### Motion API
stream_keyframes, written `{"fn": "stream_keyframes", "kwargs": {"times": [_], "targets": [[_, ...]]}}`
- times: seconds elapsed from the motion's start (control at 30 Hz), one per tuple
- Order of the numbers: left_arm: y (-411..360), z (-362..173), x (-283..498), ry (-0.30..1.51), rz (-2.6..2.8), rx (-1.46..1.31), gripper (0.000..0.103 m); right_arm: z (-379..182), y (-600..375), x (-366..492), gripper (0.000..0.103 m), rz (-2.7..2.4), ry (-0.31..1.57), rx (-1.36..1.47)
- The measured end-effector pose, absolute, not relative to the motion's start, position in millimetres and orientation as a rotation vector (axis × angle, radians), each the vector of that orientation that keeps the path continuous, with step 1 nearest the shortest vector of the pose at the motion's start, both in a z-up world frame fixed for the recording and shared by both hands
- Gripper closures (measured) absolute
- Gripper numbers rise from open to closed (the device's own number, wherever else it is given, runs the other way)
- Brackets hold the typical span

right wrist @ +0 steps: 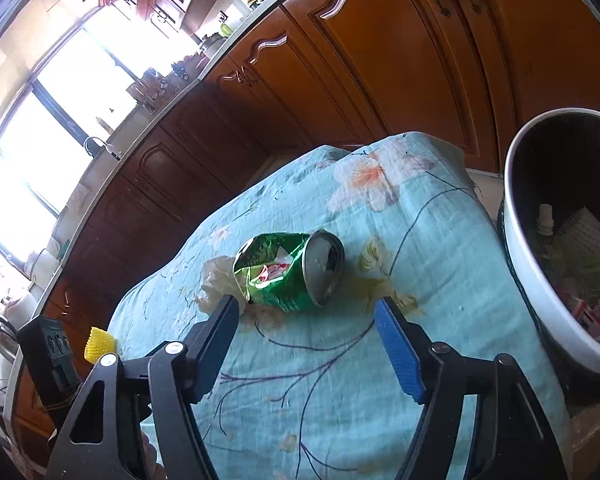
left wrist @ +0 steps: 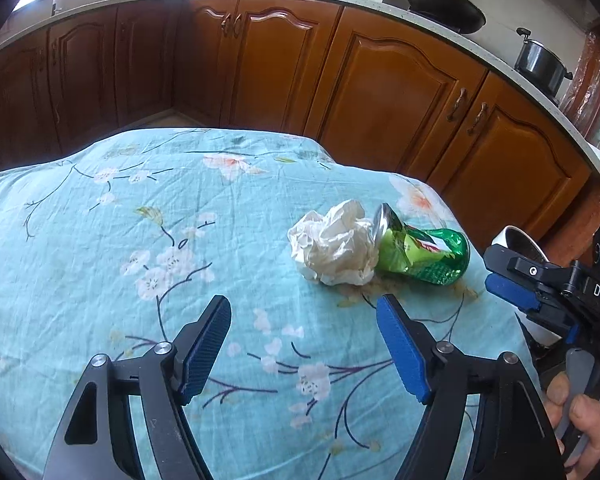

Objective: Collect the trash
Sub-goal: 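Grasp the crumpled white tissue with the left gripper while the right grasps the crushed green can, then carry the green can into the bin and open the right gripper while the left holds the tissue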

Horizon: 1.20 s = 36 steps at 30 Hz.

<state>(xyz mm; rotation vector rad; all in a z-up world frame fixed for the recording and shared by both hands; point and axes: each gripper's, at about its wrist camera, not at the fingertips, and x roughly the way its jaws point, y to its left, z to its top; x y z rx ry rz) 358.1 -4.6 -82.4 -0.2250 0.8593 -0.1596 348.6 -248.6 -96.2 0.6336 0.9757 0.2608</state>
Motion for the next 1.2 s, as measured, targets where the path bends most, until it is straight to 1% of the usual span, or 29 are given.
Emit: {"fn": "stream_keyframes", "kwargs": {"times": [0.07,0.13,0.17,0.2,0.23,0.27,0.3,0.33,0.37,0.4,0.47,0.57,0.97,1.2], "targets": [[-4.3,-82.5,369.9,0.853,-0.170,-0.229,0.028,-99.6,-244.1,361.3,0.040,0.269,0.985,0.629],[-6.1,-83.1,381.0,0.847,-0.192,-0.223,0.028,-104.4,-240.5,371.2,0.052,0.267,1.000,0.617],[-7.6,-84.3,385.5,0.847,-0.200,-0.217,0.028,-107.8,-239.3,376.2,0.055,0.267,1.009,0.615],[-9.8,-85.9,390.4,0.848,-0.211,-0.208,0.029,-111.3,-238.8,380.5,0.064,0.267,1.019,0.615],[-12.2,-87.7,395.6,0.850,-0.220,-0.198,0.030,-113.4,-238.6,383.0,0.075,0.267,1.027,0.612],[-15.2,-89.8,400.8,0.852,-0.226,-0.182,0.031,-115.5,-238.9,385.0,0.079,0.270,1.031,0.612],[-17.5,-92.0,404.6,0.854,-0.228,-0.169,0.034,-115.5,-239.7,385.1,0.080,0.272,1.026,0.611],[-20.5,-94.8,408.5,0.860,-0.234,-0.155,0.046,-114.5,-239.9,384.1,0.083,0.269,1.021,0.601],[-23.5,-98.3,411.9,0.873,-0.245,-0.148,0.063,-113.0,-240.8,382.8,0.086,0.266,1.015,0.593],[-25.8,-101.6,413.9,0.888,-0.253,-0.144,0.071,-111.3,-242.3,380.9,0.087,0.268,1.011,0.590],[-29.9,-104.4,413.8,0.884,-0.252,-0.126,0.076,-108.7,-245.5,377.3,0.088,0.268,1.003,0.579],[-33.0,-99.6,405.3,0.869,-0.262,-0.123,0.079,-105.5,-250.5,367.6,0.088,0.269,0.996,0.555],[-40.9,-69.3,329.8,0.813,-0.286,-0.182,0.080,-76.9,-274.5,312.3,0.088,0.267,0.930,0.492],[-62.2,-55.8,297.8,0.810,-0.312,-0.147,0.080,-68.0,-296.2,277.9,0.088,0.254,0.906,0.498]]}}
